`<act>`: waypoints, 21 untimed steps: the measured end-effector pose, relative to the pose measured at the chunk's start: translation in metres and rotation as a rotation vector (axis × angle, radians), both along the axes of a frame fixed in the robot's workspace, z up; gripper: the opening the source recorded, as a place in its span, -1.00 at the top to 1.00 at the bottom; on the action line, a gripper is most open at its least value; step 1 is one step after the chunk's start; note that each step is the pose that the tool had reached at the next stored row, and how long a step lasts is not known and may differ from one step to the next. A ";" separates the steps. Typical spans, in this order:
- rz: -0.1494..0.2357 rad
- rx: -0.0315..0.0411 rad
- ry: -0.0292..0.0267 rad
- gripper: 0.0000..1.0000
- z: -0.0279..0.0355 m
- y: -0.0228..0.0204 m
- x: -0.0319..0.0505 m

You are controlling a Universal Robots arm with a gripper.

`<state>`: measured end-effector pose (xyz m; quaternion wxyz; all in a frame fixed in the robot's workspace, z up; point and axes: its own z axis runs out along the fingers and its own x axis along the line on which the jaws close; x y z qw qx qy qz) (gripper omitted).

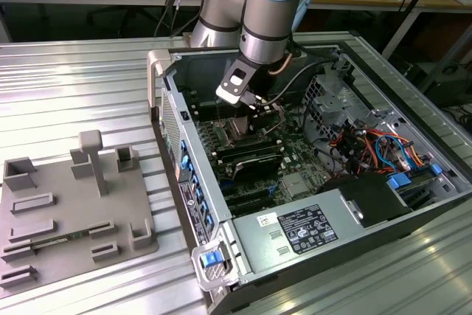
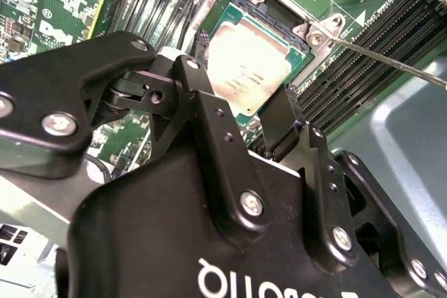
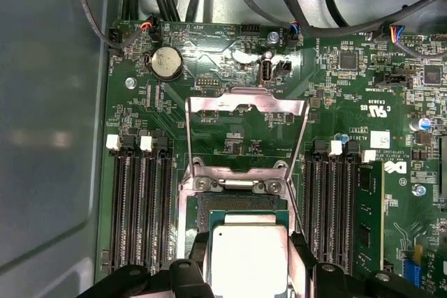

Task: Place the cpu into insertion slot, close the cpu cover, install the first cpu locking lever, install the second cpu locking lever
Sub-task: 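Place the cpu into insertion slot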

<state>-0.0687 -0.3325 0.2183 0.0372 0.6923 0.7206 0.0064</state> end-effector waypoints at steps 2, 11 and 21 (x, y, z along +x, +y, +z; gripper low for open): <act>-0.002 -0.0005 0.0005 -0.08 -0.0029 0.0001 0.0006; -0.016 -0.0111 0.0057 -0.08 -0.0061 0.0013 0.0007; -0.028 -0.0179 0.0151 -0.08 -0.0084 0.0051 0.0033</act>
